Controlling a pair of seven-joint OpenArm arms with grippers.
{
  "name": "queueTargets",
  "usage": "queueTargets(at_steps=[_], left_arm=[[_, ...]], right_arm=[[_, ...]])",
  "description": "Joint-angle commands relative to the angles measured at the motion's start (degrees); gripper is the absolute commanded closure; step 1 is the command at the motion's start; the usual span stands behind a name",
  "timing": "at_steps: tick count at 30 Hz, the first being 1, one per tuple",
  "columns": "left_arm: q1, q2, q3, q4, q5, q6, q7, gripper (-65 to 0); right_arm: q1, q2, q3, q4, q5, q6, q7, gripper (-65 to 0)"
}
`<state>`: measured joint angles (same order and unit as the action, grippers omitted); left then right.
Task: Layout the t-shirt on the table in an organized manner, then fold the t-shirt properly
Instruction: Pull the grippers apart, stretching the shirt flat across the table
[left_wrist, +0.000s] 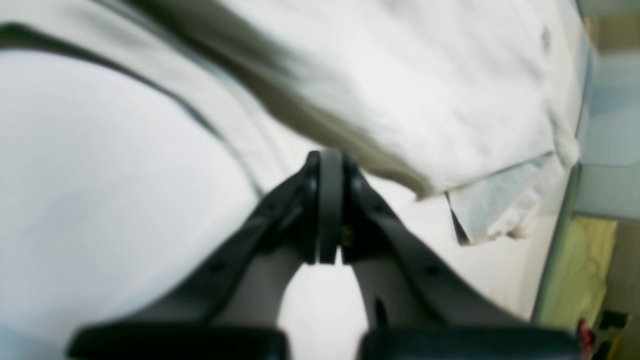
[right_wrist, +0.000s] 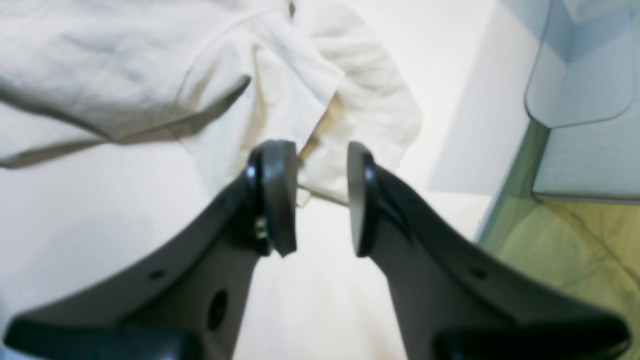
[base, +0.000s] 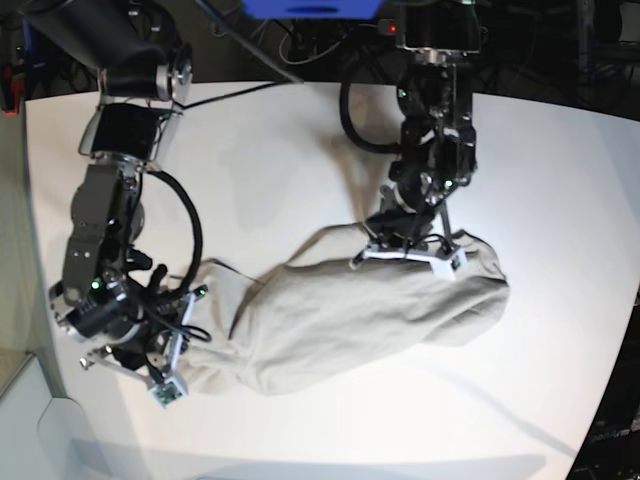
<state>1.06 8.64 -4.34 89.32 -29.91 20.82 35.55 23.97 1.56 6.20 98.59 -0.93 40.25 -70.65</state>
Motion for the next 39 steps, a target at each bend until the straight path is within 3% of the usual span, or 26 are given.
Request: queueTargets(at_steps=[1,6,15,20,26,39], left_arm=[[-1.1,0.4,0.6,0.5,-0.8,2.1,-1.7,0.0],[-3.0,0.4,4.5,-5.2,-1.1,4.7,-4.3,0.0],[-6.1,0.4,4.6,-14.6,-1.1,4.7,-4.1,0.0],[-3.3,-0.2,4.2,-12.3,-2.3,4.8,-1.2,0.0],[2.7,-9.5,0.6,-5.2,-11.0,7.8,1.2,0.0],[11.7,-29.0,-13.6,-3.6,-23.2,7.4,1.2,0.0]], right_arm=[[1.0,0.4,0.0,0.9,0.5,-0.2,0.9,-18.6],[-0.1,0.5,0.2,1.0,0.5,-0.2,0.9,-18.6],[-0.5,2.0,0.3,1.0,0.5,-0.2,0.9,-18.6],[-0.5,2.2,0.3,1.0,0.5,-0.2,0.9,-18.6],[-0.4,2.3,0.1,0.9,0.5,-0.2,1.1,-18.6],[-0.6,-2.0,-2.2,0.3,0.5,-0.2,1.2,-18.6]])
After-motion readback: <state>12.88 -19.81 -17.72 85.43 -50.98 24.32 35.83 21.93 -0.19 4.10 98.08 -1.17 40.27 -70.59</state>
